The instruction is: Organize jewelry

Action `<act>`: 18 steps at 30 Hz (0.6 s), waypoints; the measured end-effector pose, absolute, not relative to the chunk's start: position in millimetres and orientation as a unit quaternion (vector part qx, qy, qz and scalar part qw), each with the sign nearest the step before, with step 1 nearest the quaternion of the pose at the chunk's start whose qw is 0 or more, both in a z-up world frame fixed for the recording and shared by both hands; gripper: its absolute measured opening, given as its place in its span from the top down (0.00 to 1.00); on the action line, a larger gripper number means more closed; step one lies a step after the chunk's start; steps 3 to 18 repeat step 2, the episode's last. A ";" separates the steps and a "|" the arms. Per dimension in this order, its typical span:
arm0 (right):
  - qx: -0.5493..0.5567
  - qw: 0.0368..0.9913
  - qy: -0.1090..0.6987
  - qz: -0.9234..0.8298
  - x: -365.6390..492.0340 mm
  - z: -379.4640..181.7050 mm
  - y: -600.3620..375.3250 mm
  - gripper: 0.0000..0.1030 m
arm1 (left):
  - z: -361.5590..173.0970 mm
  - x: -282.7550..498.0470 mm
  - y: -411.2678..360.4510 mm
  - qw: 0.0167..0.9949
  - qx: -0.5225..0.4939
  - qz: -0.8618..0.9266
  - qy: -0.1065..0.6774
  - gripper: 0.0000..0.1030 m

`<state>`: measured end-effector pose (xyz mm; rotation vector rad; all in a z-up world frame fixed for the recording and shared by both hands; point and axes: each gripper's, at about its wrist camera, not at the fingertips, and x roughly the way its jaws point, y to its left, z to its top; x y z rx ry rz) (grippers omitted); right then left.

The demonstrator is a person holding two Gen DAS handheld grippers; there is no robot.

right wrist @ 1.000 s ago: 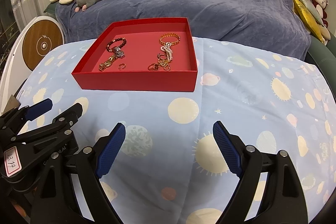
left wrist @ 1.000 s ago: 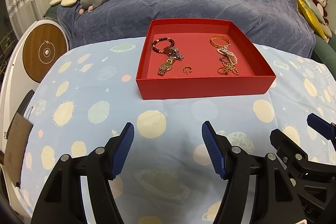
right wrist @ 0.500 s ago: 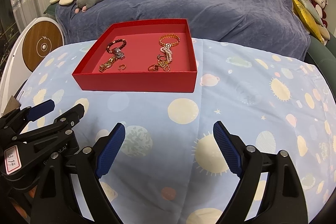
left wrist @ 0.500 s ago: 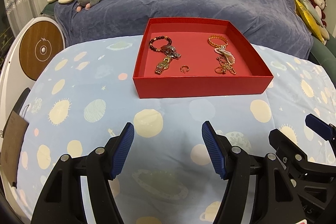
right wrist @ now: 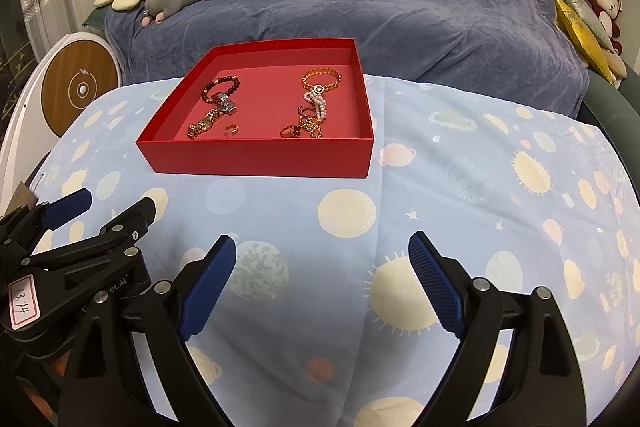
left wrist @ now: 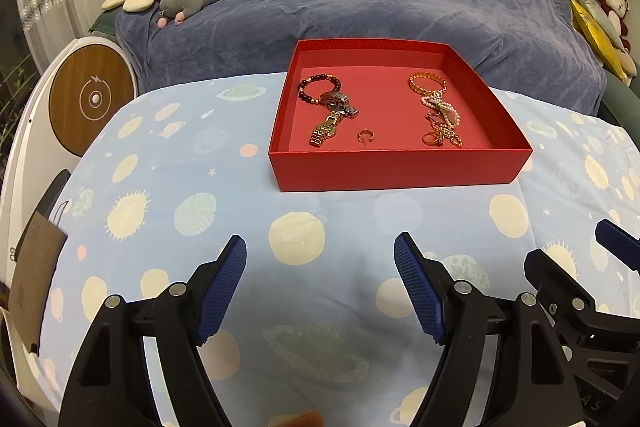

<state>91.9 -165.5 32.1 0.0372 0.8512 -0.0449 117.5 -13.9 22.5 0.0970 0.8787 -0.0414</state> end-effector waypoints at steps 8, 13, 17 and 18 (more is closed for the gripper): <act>0.019 0.911 0.411 -0.023 91.9 32.4 -165.9 0.13 | 23.3 117.1 -14.2 0.904 0.048 -0.020 0.424 0.29; 0.019 0.911 0.411 -0.023 91.9 32.4 -165.9 0.13 | 23.3 117.1 -14.2 0.904 0.048 -0.020 0.424 0.29; 0.019 0.911 0.411 -0.023 91.9 32.4 -165.9 0.13 | 23.3 117.1 -14.2 0.904 0.048 -0.020 0.424 0.29; 0.019 0.911 0.411 -0.023 91.9 32.4 -165.9 0.13 | 23.3 117.1 -14.2 0.904 0.048 -0.020 0.424 0.29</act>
